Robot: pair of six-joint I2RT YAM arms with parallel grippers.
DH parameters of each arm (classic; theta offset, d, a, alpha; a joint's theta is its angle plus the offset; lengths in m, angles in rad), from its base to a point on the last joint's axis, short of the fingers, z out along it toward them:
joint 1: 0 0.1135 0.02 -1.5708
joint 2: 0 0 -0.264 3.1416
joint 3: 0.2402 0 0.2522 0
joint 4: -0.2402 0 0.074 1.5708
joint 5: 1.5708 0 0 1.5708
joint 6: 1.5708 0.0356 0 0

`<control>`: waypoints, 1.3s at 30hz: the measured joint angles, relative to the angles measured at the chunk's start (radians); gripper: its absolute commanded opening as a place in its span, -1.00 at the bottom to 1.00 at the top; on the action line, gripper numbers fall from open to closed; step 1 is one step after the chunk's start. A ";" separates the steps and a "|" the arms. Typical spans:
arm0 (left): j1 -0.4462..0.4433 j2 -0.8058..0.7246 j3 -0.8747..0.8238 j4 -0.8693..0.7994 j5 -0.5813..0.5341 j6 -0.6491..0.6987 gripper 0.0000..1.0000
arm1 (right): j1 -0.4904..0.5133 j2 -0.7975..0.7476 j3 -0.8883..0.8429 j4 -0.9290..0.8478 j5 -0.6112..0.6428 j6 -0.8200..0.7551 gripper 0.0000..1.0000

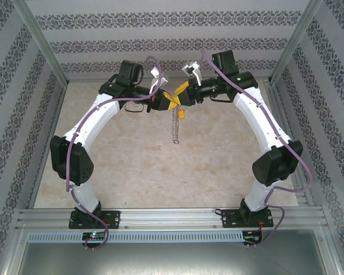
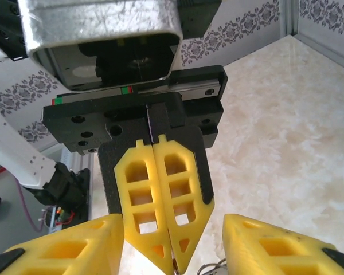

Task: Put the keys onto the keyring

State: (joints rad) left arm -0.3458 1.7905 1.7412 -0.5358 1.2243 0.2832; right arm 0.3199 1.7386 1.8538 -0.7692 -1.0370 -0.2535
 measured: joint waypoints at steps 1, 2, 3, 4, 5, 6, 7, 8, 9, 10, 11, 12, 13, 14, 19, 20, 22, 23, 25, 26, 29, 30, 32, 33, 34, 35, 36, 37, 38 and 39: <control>0.000 -0.005 -0.010 0.021 -0.005 -0.012 -1.00 | -0.004 -0.015 -0.032 0.027 0.000 0.016 0.07; 0.000 -0.010 -0.017 0.035 -0.007 -0.022 -1.00 | -0.011 -0.032 -0.064 0.051 0.000 0.032 0.08; 0.000 -0.019 -0.027 0.055 -0.013 -0.032 -1.00 | -0.020 -0.056 -0.105 0.083 0.000 0.048 0.09; 0.000 -0.027 -0.034 0.069 -0.018 -0.043 -1.00 | -0.031 -0.083 -0.148 0.115 0.002 0.068 0.09; 0.000 -0.034 -0.039 0.081 -0.022 -0.051 -1.00 | -0.041 -0.107 -0.186 0.148 0.003 0.089 0.09; 0.000 -0.043 -0.045 0.097 -0.026 -0.058 -1.00 | -0.054 -0.137 -0.234 0.189 0.004 0.113 0.10; 0.000 -0.052 -0.047 0.110 -0.029 -0.064 -1.00 | -0.067 -0.166 -0.279 0.227 0.004 0.137 0.10; 0.000 -0.058 -0.049 0.120 -0.029 -0.067 -1.00 | -0.077 -0.187 -0.314 0.263 0.004 0.157 0.10; 0.000 -0.065 -0.049 0.128 -0.030 -0.071 -1.00 | -0.086 -0.208 -0.351 0.299 0.002 0.178 0.10; 0.000 -0.071 -0.049 0.134 -0.029 -0.073 -1.00 | -0.096 -0.221 -0.378 0.332 -0.001 0.195 0.09; 0.000 -0.076 -0.049 0.138 -0.029 -0.075 -1.00 | -0.102 -0.230 -0.399 0.357 -0.006 0.205 0.09; 0.000 -0.080 -0.049 0.142 -0.029 -0.075 -1.00 | -0.106 -0.234 -0.415 0.378 -0.013 0.214 0.08; 0.000 -0.084 -0.049 0.144 -0.028 -0.075 -1.00 | -0.108 -0.235 -0.428 0.398 -0.027 0.223 0.08; 0.000 -0.085 -0.049 0.144 -0.027 -0.075 -1.00 | -0.108 -0.235 -0.436 0.413 -0.040 0.226 0.07; 0.000 -0.086 -0.049 0.143 -0.026 -0.074 -1.00 | -0.108 -0.233 -0.450 0.446 -0.121 0.232 0.05; 0.000 -0.087 -0.048 0.143 -0.024 -0.074 -1.00 | -0.108 -0.232 -0.450 0.451 -0.134 0.233 0.04; 0.000 -0.087 -0.048 0.143 -0.023 -0.074 -1.00 | -0.106 -0.230 -0.450 0.455 -0.158 0.232 0.03; 0.000 -0.087 -0.048 0.143 -0.023 -0.075 -1.00 | -0.103 -0.227 -0.450 0.455 -0.167 0.229 0.03; 0.000 -0.087 -0.048 0.143 -0.021 -0.075 -1.00 | -0.096 -0.221 -0.450 0.451 -0.188 0.224 0.01; 0.000 -0.087 -0.048 0.143 -0.021 -0.075 -1.00 | -0.092 -0.219 -0.450 0.449 -0.194 0.223 0.01; 0.000 -0.088 -0.047 0.143 -0.021 -0.075 -1.00 | -0.079 -0.217 -0.456 0.445 -0.211 0.220 0.00; 0.000 -0.090 -0.047 0.143 -0.021 -0.075 -1.00 | -0.077 -0.216 -0.457 0.444 -0.212 0.220 0.00; 0.000 -0.095 -0.046 0.143 -0.021 -0.075 -1.00 | -0.071 -0.211 -0.457 0.444 -0.215 0.220 -0.02; 0.000 -0.097 -0.046 0.143 -0.020 -0.075 -1.00 | -0.067 -0.208 -0.457 0.444 -0.214 0.220 -0.03; 0.000 -0.099 -0.044 0.143 -0.020 -0.075 -1.00 | -0.064 -0.203 -0.457 0.444 -0.214 0.219 -0.05; 0.000 -0.100 -0.043 0.143 -0.020 -0.075 -1.00 | -0.060 -0.198 -0.457 0.444 -0.214 0.218 -0.09; 0.000 -0.101 -0.041 0.143 -0.021 -0.075 -1.00 | -0.060 -0.192 -0.457 0.444 -0.214 0.217 -0.14; 0.000 -0.103 -0.040 0.144 -0.020 -0.075 -1.00 | -0.055 -0.186 -0.457 0.445 -0.214 0.217 -0.21; 0.000 -0.105 -0.040 0.144 -0.020 -0.075 -1.00 | -0.053 -0.181 -0.457 0.445 -0.213 0.215 -0.31; 0.000 -0.106 -0.039 0.144 -0.021 -0.076 -1.00 | -0.053 -0.177 -0.457 0.446 -0.213 0.212 -0.43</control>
State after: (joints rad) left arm -0.3458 1.6840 1.7020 -0.3916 1.2037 0.2077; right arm 0.2668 1.5620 1.3968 -0.3237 -1.2503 -0.0410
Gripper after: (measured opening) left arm 0.047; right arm 0.370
